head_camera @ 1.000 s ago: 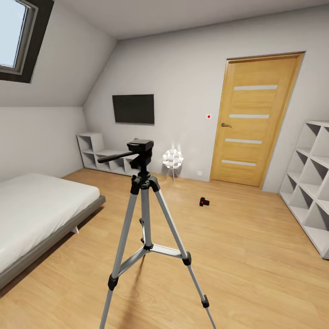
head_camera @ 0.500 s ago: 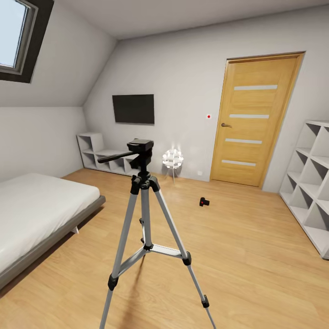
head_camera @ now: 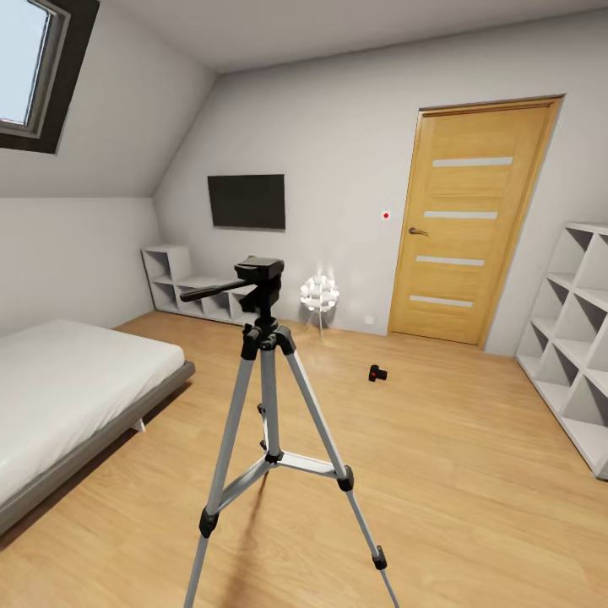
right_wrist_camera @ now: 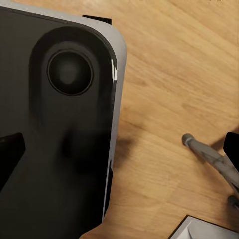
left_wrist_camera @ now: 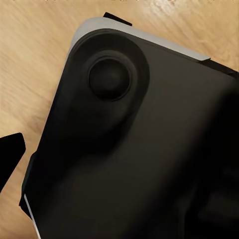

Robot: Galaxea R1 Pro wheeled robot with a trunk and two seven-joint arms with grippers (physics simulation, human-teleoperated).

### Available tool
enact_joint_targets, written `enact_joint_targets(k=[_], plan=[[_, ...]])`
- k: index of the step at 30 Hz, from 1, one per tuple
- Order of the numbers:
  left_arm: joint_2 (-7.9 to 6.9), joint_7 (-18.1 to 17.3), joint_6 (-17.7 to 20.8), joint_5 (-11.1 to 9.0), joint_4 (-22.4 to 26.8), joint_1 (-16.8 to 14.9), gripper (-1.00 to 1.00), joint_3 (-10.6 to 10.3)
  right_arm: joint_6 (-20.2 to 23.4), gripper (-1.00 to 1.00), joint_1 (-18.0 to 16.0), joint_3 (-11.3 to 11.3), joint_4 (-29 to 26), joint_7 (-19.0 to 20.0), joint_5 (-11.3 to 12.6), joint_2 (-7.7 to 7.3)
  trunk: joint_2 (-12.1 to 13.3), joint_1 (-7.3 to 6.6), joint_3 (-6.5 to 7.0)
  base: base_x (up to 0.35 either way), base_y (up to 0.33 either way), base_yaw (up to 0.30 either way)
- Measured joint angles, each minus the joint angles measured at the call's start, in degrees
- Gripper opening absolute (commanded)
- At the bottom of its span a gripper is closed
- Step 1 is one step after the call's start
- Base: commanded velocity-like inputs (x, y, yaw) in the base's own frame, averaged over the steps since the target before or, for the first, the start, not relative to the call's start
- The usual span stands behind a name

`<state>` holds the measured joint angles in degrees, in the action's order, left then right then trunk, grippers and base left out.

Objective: Attach the digital camera to the camera tripod in the bedroom.

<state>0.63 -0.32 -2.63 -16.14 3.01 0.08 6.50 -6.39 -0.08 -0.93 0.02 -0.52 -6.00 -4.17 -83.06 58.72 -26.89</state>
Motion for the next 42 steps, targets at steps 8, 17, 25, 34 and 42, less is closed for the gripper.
enact_joint_targets(k=[8,17,25,34,42], plan=[[-0.06,0.0,0.0,0.0,-0.01,0.0,1.0,-0.14,-0.06,1.0,-0.01,0.19,-2.83,-0.42,0.17,-0.03,0.0,-0.02,0.01,0.206,0.0,0.0],[-0.04,0.0,-0.01,0.0,0.0,0.0,1.0,-0.09,16.01,1.0,-6.93,0.82,-27.94,-4.97,1.49,0.54,0.01,0.01,0.02,0.041,0.0,0.0],[0.0,0.0,-0.01,0.0,0.0,0.0,1.0,-0.08,20.54,1.0,-11.65,0.8,-30.84,-4.54,5.09,0.18,0.01,0.01,0.01,0.001,0.0,0.0],[0.04,0.0,-0.01,0.0,0.01,0.0,1.0,-0.01,20.87,1.0,-12.39,0.24,-34.75,-4.4,5.65,0.44,0.01,0.01,0.01,0.0,0.0,0.0],[0.03,0.0,-0.01,0.0,0.01,0.0,1.0,-0.06,20.81,1.0,-12.48,-0.08,-35.35,-3.58,5.71,0.04,0.01,0.01,0.01,0.0,0.0,0.0]])
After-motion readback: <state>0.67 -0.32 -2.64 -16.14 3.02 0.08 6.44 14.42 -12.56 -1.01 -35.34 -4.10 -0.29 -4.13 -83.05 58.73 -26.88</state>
